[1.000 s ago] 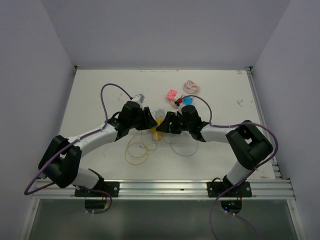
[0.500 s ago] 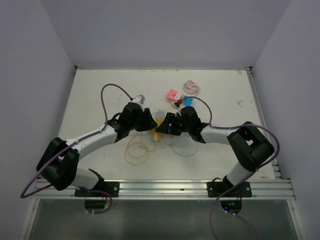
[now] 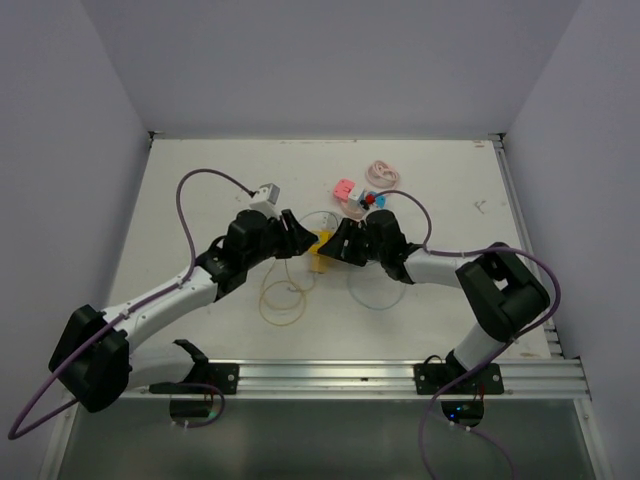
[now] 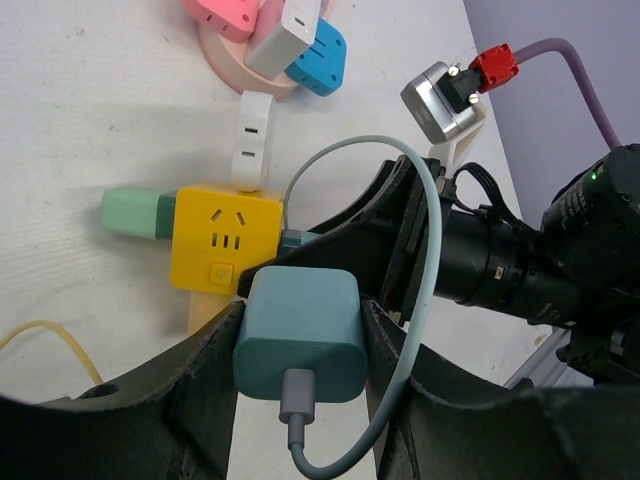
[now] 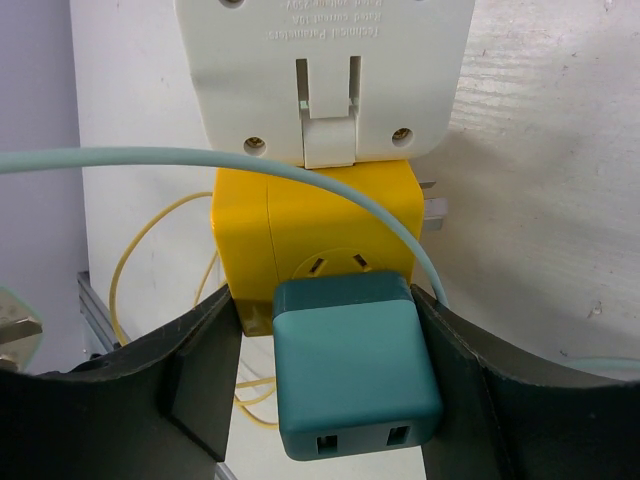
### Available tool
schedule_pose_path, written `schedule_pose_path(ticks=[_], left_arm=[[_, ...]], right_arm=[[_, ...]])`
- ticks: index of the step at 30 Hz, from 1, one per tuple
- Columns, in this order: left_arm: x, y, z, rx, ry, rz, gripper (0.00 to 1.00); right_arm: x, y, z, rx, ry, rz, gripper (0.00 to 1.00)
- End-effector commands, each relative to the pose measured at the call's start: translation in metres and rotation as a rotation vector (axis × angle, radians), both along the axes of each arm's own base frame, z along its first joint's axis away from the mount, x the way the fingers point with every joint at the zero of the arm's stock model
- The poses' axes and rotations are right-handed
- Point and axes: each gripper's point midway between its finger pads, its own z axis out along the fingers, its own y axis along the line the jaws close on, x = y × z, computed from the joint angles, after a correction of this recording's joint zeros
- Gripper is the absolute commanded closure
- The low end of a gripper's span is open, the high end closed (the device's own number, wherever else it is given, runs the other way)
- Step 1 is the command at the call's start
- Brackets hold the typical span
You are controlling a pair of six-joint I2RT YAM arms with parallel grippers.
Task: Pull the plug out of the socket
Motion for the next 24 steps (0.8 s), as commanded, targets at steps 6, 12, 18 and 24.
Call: schedule_pose_path(ticks=[6, 12, 18, 24], left_arm=[[0.020, 0.020, 0.022, 0.101, -0.040, 0.085, 1.00], [0.058, 0.080, 0.031, 0.122, -0.007, 0.208, 1.00], [0.100, 0.152, 0.051, 0.159, -0.008, 0.379, 1.00], [0.130, 0.219, 0.043, 0.138, 0.051, 0.532, 1.00]], right_arm=[[-0.014, -0.031, -0.036, -0.169, 0.062, -0.017, 1.00], [-0.018, -0.033, -0.028, -0.201, 0.040, 0.034, 1.00], [-0.023, -0.038, -0.029, -0.232, 0.027, 0.065, 1.00], [-0.029, -0.033, -0.025, -0.220, 0.014, 0.129, 1.00]])
